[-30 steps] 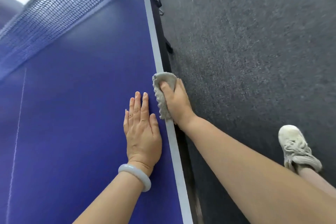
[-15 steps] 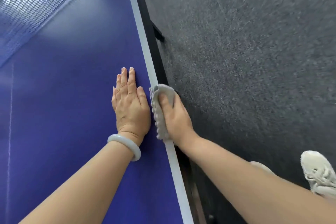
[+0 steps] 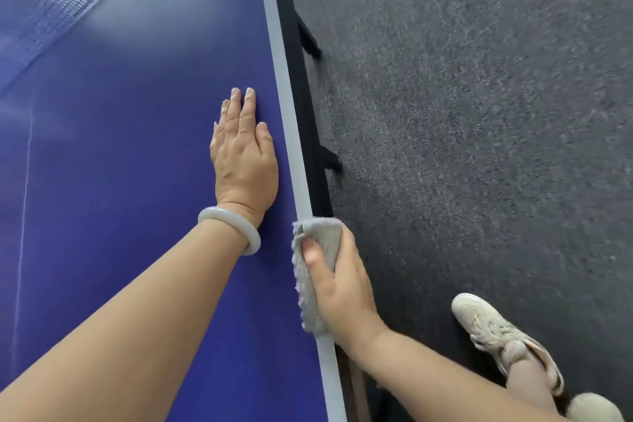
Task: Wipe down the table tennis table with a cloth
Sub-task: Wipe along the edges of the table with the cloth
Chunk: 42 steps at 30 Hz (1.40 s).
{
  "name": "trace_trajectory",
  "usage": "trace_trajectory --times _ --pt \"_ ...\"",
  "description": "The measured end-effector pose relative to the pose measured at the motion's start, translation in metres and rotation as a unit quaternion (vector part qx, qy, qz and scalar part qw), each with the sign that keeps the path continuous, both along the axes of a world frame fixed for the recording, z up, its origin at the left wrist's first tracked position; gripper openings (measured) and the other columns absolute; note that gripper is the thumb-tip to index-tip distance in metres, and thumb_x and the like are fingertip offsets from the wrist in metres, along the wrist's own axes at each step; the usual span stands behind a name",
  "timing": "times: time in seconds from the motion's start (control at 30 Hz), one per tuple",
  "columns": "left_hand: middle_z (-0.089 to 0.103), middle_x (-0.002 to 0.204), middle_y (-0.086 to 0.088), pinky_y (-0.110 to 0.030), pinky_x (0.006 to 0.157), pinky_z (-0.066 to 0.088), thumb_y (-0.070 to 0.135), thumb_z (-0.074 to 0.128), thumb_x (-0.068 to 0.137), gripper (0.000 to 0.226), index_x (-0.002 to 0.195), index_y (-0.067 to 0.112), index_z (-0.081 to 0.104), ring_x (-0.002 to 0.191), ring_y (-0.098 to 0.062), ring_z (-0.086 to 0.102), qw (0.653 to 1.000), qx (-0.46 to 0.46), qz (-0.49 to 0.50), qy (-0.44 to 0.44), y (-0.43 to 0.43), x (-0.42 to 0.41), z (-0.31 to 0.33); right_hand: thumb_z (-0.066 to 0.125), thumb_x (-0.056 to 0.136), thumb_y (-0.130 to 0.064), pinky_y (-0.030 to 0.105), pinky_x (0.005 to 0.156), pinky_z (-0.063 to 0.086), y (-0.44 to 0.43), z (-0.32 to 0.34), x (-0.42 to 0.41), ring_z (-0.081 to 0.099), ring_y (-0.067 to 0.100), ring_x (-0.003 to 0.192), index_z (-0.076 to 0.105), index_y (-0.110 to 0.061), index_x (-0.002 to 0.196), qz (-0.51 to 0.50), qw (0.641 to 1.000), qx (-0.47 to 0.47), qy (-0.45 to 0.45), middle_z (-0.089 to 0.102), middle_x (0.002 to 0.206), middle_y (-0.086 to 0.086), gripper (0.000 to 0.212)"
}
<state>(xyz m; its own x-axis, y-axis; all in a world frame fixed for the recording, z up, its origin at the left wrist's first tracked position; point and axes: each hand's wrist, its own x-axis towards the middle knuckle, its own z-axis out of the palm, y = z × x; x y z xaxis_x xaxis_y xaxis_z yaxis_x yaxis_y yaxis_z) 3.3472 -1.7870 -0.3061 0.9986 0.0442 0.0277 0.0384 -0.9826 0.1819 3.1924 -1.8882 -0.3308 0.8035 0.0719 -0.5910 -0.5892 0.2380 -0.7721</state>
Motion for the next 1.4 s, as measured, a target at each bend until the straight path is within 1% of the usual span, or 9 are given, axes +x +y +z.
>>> trace_trajectory --times 0.13,0.23,0.3,0.4,0.57,0.73,1.1,1.23,1.4 --pt "0.017 0.163 -0.001 -0.033 0.123 0.005 0.021 0.029 0.107 0.048 0.155 0.018 0.026 0.151 -0.015 0.011 1.000 -0.004 0.004 -0.006 -0.002 0.000 0.001 0.059 0.088 -0.059 0.035 0.087 0.052 -0.001 -0.014 0.043 0.064 0.021 0.102 0.048 -0.020 0.124 0.013 1.000 -0.003 -0.015 0.063 0.114 0.003 0.054" --pt "0.023 0.161 -0.005 -0.030 0.122 0.009 0.022 0.030 0.107 0.046 0.153 0.016 0.031 0.149 -0.020 0.018 0.999 0.041 0.007 -0.016 -0.004 -0.006 0.004 0.057 0.089 -0.062 0.008 0.059 0.041 -0.007 -0.023 0.045 0.058 0.008 0.086 0.045 -0.017 0.126 0.066 0.997 -0.013 -0.028 0.057 0.108 -0.003 0.060" --pt "0.027 0.160 -0.007 -0.031 0.120 0.014 0.023 0.031 0.107 0.046 0.152 0.015 0.033 0.148 -0.021 0.021 0.998 0.068 0.013 -0.008 -0.007 -0.010 0.008 0.056 0.089 -0.064 0.002 0.049 0.037 -0.011 -0.023 0.046 0.055 0.002 0.078 0.044 -0.015 0.125 0.082 0.996 -0.013 -0.032 0.056 0.106 -0.002 0.062" --pt "0.039 0.151 -0.010 -0.036 0.119 0.021 0.020 0.036 0.105 0.042 0.143 0.007 0.045 0.142 -0.023 0.031 1.000 0.022 0.008 -0.010 -0.013 -0.034 0.018 0.055 0.089 -0.063 0.022 0.079 0.042 -0.015 -0.021 0.049 0.059 0.021 0.107 0.042 -0.010 0.130 0.090 0.995 -0.019 -0.040 0.058 0.121 0.007 0.068" --pt "0.042 0.149 -0.011 -0.039 0.119 0.025 0.011 0.045 0.101 0.039 0.139 0.003 0.049 0.140 -0.025 0.035 1.000 -0.014 0.013 -0.012 -0.006 -0.159 0.023 0.057 0.090 -0.061 0.033 0.091 0.047 -0.017 -0.016 0.049 0.058 0.024 0.112 0.042 -0.008 0.130 0.094 0.995 0.004 -0.032 0.058 0.124 0.009 0.069" --pt "0.022 0.161 -0.002 -0.040 0.123 0.014 0.023 0.027 0.101 0.053 0.152 0.011 0.029 0.150 -0.016 0.016 0.999 -0.014 0.030 0.006 -0.005 -0.222 0.003 0.054 0.091 -0.062 0.032 0.092 0.045 -0.018 -0.013 0.039 0.056 0.026 0.115 0.040 -0.004 0.134 0.089 0.996 0.011 -0.021 0.056 0.128 0.011 0.073" --pt "0.024 0.160 -0.001 -0.040 0.122 0.015 0.023 0.025 0.099 0.054 0.151 0.013 0.033 0.149 -0.015 0.016 0.999 -0.024 0.043 -0.011 -0.005 -0.219 0.000 0.045 0.081 -0.075 0.034 0.091 0.048 -0.008 -0.009 -0.122 0.061 0.017 0.103 0.047 -0.019 0.113 0.075 0.997 0.001 0.008 0.062 0.108 0.000 0.064" --pt "0.023 0.161 -0.001 -0.039 0.122 0.014 0.022 0.027 0.100 0.053 0.152 0.014 0.032 0.150 -0.016 0.016 0.999 -0.020 0.045 -0.011 -0.003 -0.218 0.000 0.050 0.090 -0.063 0.044 0.099 0.047 -0.004 -0.008 -0.089 0.059 0.026 0.115 0.045 -0.011 0.125 0.072 0.995 -0.067 -0.022 0.060 0.123 0.010 0.062" --pt "0.020 0.162 0.001 -0.035 0.122 0.010 0.014 0.034 0.105 0.048 0.153 0.017 0.030 0.150 -0.014 0.013 0.998 -0.037 0.040 -0.015 0.000 -0.219 -0.001 0.050 0.092 -0.063 0.041 0.106 0.043 0.007 -0.006 -0.021 0.055 0.028 0.124 0.046 -0.006 0.136 -0.012 0.999 -0.035 0.017 0.057 0.135 0.012 0.072"
